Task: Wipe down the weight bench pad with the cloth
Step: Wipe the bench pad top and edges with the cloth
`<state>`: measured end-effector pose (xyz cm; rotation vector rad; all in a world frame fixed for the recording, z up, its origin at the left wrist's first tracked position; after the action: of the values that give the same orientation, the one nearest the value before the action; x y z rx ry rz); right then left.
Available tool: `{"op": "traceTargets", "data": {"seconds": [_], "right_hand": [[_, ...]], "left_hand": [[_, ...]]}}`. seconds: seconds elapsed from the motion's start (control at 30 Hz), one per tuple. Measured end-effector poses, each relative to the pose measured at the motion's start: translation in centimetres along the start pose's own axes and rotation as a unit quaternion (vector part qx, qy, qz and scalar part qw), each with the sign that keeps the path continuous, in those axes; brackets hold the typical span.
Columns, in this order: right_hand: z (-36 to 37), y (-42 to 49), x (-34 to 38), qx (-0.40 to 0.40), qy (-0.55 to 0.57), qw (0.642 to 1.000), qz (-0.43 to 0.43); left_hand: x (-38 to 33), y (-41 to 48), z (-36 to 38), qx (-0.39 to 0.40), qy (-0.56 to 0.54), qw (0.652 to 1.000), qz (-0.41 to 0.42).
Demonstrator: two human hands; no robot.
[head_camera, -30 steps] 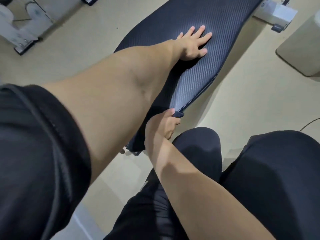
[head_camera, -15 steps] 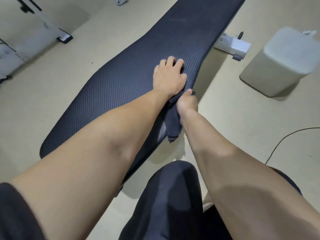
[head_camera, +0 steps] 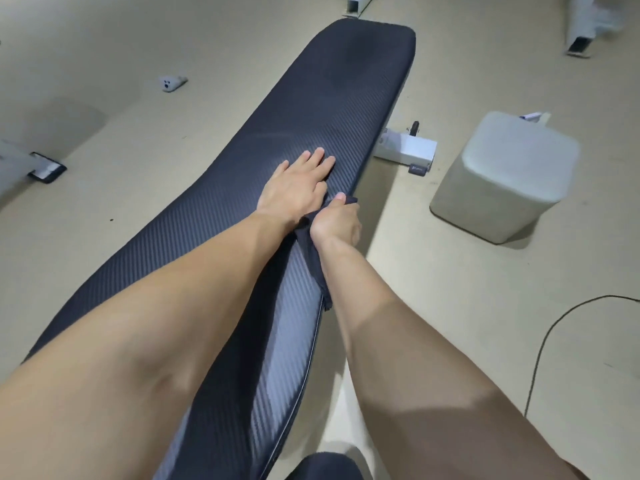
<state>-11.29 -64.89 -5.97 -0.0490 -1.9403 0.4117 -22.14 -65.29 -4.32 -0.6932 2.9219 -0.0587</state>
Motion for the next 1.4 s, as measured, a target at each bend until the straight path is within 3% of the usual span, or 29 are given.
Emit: {"op": "traceTargets", "data": {"seconds": [0.1, 0.37, 0.47, 0.63, 0.8, 1.0, 1.4], "right_hand": [[0.4, 2.7, 0.6, -0.032, -0.008, 0.999, -0.008], [-0.4, 11.3, 3.5, -0.025, 0.000, 0.999, -0.027], [-0.9, 15.3, 4.6, -0.014, -0.011, 0.999, -0.037], [-1.0, 24.2, 7.3, 0.002, -0.008, 0.999, -0.051], [-1.5, 33.2, 9.8, 0.002, -0.001, 0.998, -0.060], [-1.5, 43.5, 12.4, -0.006, -0.027, 0.998, -0.063], [-2.3, 52.6, 16.6, 0.055, -0.069, 0.993, -0.077]], "left_hand": [[0.2, -0.3, -0.1, -0.009, -0.002, 1.000, 0.014], [0.0, 0.1, -0.4, -0.055, -0.085, 0.994, -0.044], [-1.8, 3.4, -1.6, -0.153, -0.023, 0.984, -0.088], [-5.2, 13.2, -2.0, -0.170, 0.023, 0.980, -0.102], [-6.3, 23.2, -1.9, -0.154, -0.014, 0.983, -0.100], [-8.0, 33.0, -1.2, -0.013, 0.025, 0.996, -0.085], [-8.3, 34.6, -0.8, -0.001, 0.013, 0.993, -0.114]]}}
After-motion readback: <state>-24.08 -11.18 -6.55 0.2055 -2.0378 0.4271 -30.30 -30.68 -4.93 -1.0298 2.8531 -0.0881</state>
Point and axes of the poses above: each hand's wrist, its own y-axis towards the middle knuckle, its own z-axis out of the palm, x = y × z, the point moved 4 cm from there along y, towards the middle knuckle, and after that the axes turned 12 degrees about -z, right-handed, at the moved point
